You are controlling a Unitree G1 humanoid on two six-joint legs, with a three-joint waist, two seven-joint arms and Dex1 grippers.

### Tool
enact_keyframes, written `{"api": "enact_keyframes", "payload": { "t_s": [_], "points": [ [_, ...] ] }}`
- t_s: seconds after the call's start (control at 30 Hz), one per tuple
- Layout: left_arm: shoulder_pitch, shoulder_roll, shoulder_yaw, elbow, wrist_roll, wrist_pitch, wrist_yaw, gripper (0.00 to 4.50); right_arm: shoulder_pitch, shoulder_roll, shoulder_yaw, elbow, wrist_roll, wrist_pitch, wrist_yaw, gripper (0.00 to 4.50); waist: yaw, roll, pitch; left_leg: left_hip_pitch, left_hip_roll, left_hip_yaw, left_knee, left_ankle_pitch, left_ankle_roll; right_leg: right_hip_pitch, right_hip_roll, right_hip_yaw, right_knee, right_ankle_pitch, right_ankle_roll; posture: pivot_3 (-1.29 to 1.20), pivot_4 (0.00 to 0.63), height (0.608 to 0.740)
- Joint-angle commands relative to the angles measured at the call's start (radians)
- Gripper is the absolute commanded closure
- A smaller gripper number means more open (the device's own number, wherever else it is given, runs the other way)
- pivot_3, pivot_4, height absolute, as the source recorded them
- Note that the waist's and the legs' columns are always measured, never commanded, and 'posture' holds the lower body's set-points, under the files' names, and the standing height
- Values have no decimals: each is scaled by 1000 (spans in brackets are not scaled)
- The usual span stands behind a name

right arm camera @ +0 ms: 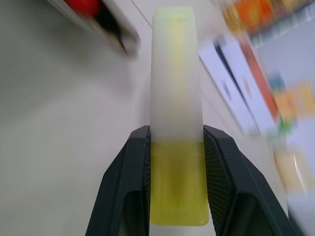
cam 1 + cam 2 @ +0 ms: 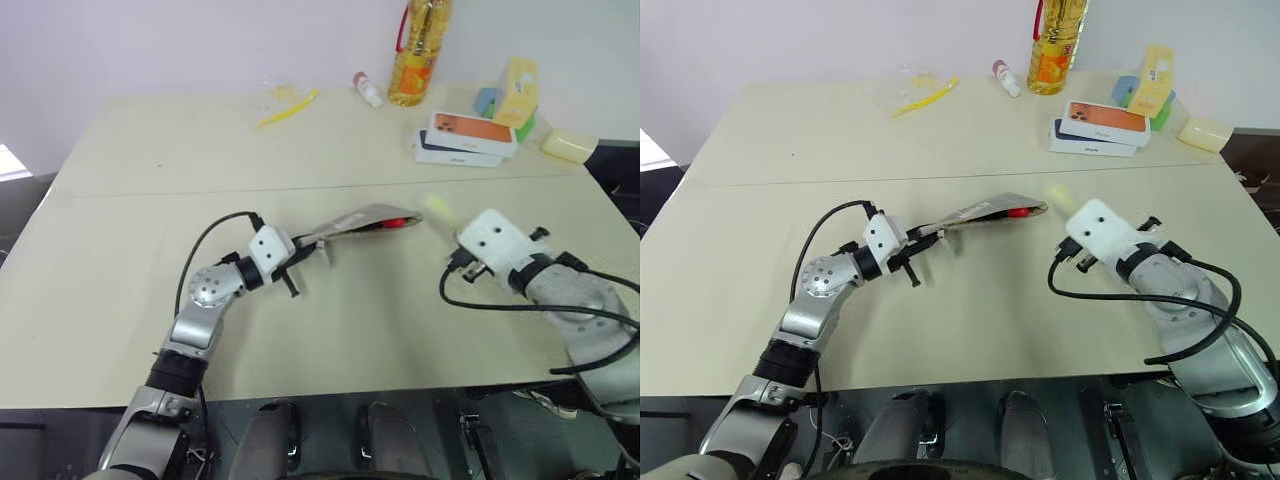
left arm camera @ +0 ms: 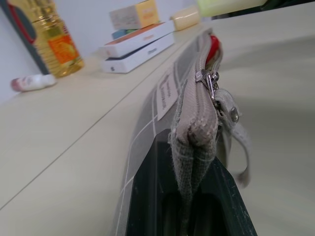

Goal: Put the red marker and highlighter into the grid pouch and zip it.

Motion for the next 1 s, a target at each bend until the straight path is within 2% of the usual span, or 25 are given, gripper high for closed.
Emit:
{"api": "enact_keyframes", "payload": {
  "t_s": [0.03, 0.7, 1.0],
  "points": [
    [-5, 4, 20, -23, -17, -8, 8, 4500, -16, -16, 26, 8, -42, -111, 42, 3612, 3, -1, 0, 0, 0, 0, 0, 0, 0, 1, 0, 0, 0, 0, 0, 0, 150, 740],
    [26, 0, 3, -101, -28, 13, -2, 4500, -79, 12, 113, 75, -183, -227, 151, 3612, 2, -1, 0, 0, 0, 0, 0, 0, 0, 1, -1, -1, -1, 0, 0, 0, 150, 740],
    [29, 27, -49, -151, -17, -2, -84, 4500, -190, -72, 249, 89, -340, -397, 311, 3612, 0, 0, 0, 0, 0, 0, 0, 0, 0, 1, -1, -1, -1, 0, 0, 0, 150, 740]
  ]
}}
